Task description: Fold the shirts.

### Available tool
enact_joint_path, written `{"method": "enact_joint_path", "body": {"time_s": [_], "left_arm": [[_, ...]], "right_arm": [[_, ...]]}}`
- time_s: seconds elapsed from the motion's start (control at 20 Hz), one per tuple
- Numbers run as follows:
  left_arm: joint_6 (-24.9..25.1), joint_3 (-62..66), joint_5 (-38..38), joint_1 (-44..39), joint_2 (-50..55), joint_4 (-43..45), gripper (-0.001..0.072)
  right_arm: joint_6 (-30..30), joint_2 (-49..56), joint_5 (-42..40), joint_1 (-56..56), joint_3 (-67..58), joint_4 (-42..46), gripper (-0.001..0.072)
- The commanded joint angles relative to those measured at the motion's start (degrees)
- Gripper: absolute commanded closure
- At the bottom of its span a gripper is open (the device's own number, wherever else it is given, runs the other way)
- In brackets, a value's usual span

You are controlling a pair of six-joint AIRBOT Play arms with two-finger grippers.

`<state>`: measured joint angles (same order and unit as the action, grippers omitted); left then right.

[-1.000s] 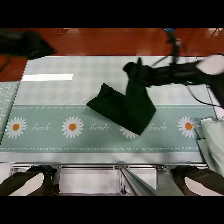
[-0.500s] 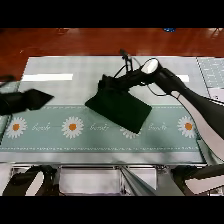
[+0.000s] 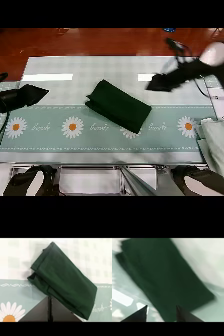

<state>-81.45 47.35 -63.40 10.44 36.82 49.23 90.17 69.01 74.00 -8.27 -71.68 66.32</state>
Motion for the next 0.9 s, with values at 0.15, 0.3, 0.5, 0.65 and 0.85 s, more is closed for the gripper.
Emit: {"method": "enact_joint_path", "body": {"time_s": [0.15, 0.3, 0.5, 0.65, 0.85], "left_arm": [[0.0, -2.7, 0.2, -5.0, -0.1, -0.1, 0.0689], [0.0, -5.7, 0.4, -7.8, -0.1, -0.1, 0.0689], [0.0, -7.9, 0.4, -8.7, -0.1, 0.0, 0.0689], [0.0, -8.0, 0.5, -8.7, -0.1, 0.0, 0.0689], [0.0, -8.0, 0.8, -8.7, 0.0, 0.0, 0.0689]], "right_arm": [[22.8, -23.1, -27.5, 3.7, 41.6, 3.0, 0.0297], [12.8, -18.5, -34.4, 3.7, 47.9, -15.1, 0.0297], [-2.1, -6.5, -34.1, 3.7, 46.2, -31.6, 0.0297], [-6.9, 1.7, -31.8, 3.1, 43.8, -36.6, 0.0297], [-12.4, 9.8, -31.1, -2.8, 36.3, -41.8, 0.0336]]}}
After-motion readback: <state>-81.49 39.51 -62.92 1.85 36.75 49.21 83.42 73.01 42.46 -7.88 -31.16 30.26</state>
